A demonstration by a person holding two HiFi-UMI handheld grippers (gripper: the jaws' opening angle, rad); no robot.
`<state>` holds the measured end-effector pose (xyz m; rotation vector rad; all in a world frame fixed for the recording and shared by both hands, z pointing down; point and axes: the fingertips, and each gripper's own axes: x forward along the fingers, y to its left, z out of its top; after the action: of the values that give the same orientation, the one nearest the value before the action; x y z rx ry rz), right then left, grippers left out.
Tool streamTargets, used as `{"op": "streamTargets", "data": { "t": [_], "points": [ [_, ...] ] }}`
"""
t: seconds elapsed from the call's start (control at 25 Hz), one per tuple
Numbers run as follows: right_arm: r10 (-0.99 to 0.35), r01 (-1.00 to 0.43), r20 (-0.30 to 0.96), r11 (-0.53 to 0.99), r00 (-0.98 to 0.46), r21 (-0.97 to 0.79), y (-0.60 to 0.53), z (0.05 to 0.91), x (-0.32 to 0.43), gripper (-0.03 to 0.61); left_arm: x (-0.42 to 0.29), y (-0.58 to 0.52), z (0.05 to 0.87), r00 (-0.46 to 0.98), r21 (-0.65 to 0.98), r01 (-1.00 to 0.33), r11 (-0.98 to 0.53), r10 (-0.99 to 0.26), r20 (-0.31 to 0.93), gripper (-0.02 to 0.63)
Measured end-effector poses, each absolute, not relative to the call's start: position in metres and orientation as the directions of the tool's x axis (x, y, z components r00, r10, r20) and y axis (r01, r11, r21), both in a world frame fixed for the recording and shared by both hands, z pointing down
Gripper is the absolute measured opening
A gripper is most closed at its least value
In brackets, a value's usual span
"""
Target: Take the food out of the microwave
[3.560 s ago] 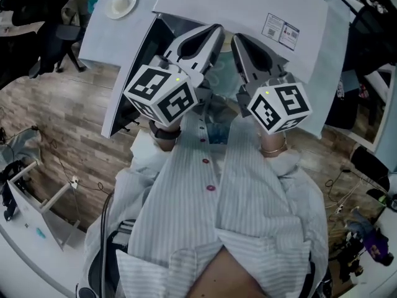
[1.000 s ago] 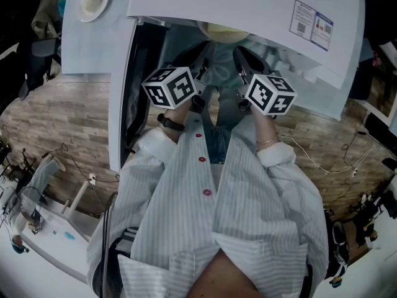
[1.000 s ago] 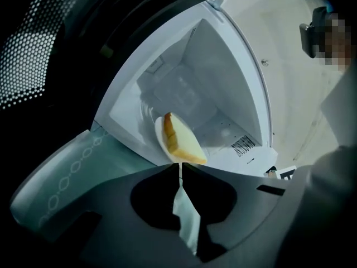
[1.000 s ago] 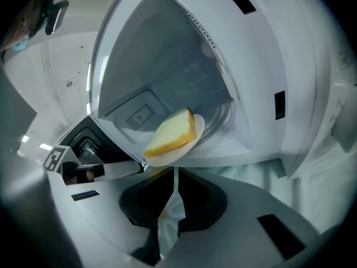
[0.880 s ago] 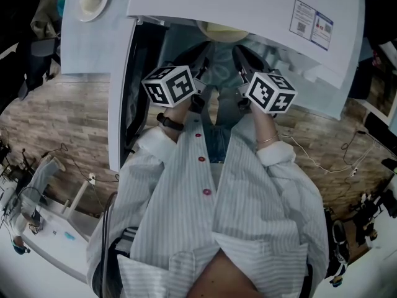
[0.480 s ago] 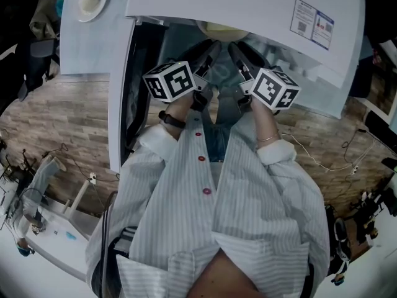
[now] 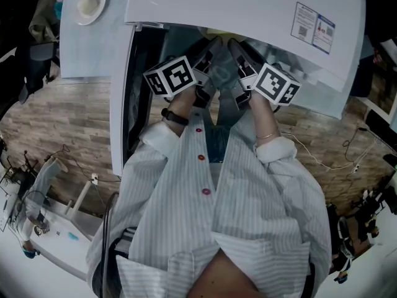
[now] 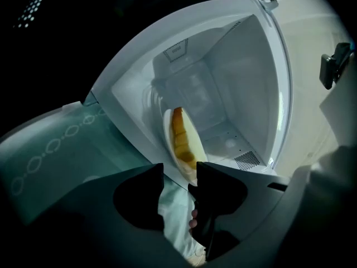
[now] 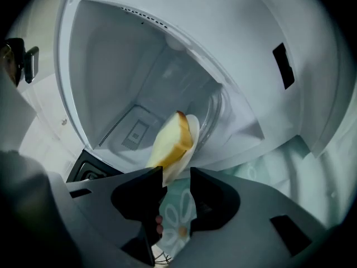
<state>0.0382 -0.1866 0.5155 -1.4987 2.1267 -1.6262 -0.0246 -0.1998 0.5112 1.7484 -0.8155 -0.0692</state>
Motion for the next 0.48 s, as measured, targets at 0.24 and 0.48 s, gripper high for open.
{"op": "streamTargets", "data": {
  "t": [0.24, 0.48],
  "points": [
    [-0.729, -0.581, 0.448, -0.084, -0.518, -0.809, -0.193, 0.519, 0.038, 0.155, -0.02, -0.205, 0.515, 0.761, 0.87, -0.482, -0.108, -0.544, 0.354, 0.178],
    [-0.738, -0.55, 0.435, -0.104, -0.517, -0.829, -0.198, 0.52, 0.034, 0.146, -0.018, -0.21, 0.516, 0.763, 0.881, -0.465, -0.09, -0.546, 0.347, 0.175]
  ]
}}
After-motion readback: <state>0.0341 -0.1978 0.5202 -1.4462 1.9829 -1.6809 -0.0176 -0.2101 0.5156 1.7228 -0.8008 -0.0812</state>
